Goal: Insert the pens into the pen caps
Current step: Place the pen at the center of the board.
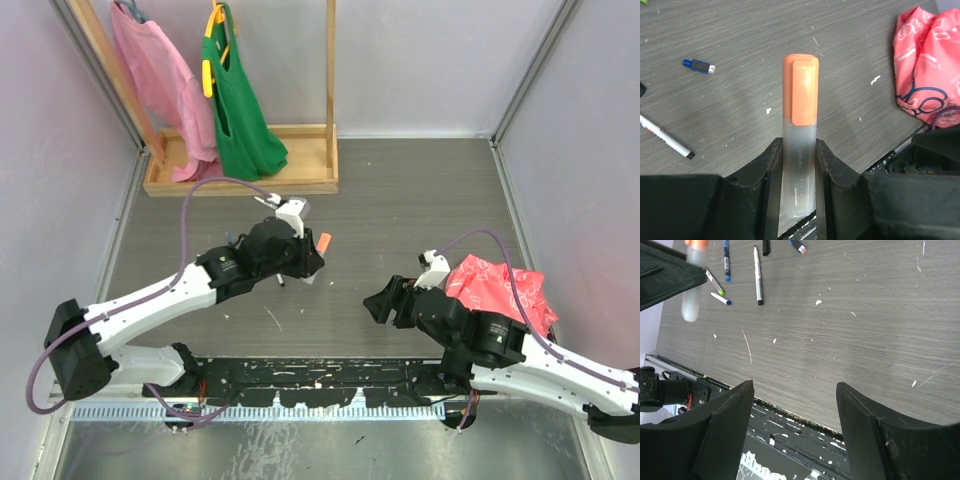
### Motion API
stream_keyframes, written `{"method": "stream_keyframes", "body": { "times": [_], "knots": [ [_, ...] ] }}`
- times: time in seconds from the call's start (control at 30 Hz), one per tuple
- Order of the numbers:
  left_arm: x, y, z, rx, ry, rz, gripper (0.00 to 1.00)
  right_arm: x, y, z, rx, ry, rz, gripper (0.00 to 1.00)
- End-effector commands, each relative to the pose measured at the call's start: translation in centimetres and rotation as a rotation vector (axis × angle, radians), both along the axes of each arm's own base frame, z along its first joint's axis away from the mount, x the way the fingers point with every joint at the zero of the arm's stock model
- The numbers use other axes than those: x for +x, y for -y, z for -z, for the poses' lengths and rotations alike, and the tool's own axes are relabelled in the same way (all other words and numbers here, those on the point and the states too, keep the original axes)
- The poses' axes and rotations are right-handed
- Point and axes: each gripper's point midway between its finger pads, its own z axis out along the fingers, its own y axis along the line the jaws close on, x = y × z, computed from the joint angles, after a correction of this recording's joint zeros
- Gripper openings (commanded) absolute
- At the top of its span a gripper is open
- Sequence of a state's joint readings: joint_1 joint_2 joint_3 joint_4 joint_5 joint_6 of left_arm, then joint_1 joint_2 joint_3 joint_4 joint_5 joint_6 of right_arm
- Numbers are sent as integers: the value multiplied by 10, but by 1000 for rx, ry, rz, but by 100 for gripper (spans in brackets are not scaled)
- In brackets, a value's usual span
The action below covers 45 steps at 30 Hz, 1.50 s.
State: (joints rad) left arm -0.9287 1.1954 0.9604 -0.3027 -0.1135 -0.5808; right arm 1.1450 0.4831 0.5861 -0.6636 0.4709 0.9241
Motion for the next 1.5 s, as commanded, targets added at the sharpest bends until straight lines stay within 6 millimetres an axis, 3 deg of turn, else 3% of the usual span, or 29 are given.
{"method": "stream_keyframes", "body": {
  "times": [0.0, 0.43, 0.7, 0.9, 1.13, 1.47],
  "knots": [
    [21, 28, -20, -69, 32, -42, 0, -5, -1, 0, 70, -45, 21, 73],
    [63, 75, 45, 54, -80, -180, 0, -12, -5, 9, 100, -89, 1, 78],
    [88, 102, 80, 101, -123, -235, 0, -15, -6, 7, 117, -100, -6, 86],
    [92, 119, 98, 150, -153, -242, 0, -14, -5, 9, 124, -105, 10, 90],
    [91, 125, 118, 209, -169, -260, 0, -12, -1, 11, 96, -89, 15, 93],
    [87, 126, 145, 243, -205, -271, 1, -11, 4, -2, 142, -38, 10, 93]
  ]
}}
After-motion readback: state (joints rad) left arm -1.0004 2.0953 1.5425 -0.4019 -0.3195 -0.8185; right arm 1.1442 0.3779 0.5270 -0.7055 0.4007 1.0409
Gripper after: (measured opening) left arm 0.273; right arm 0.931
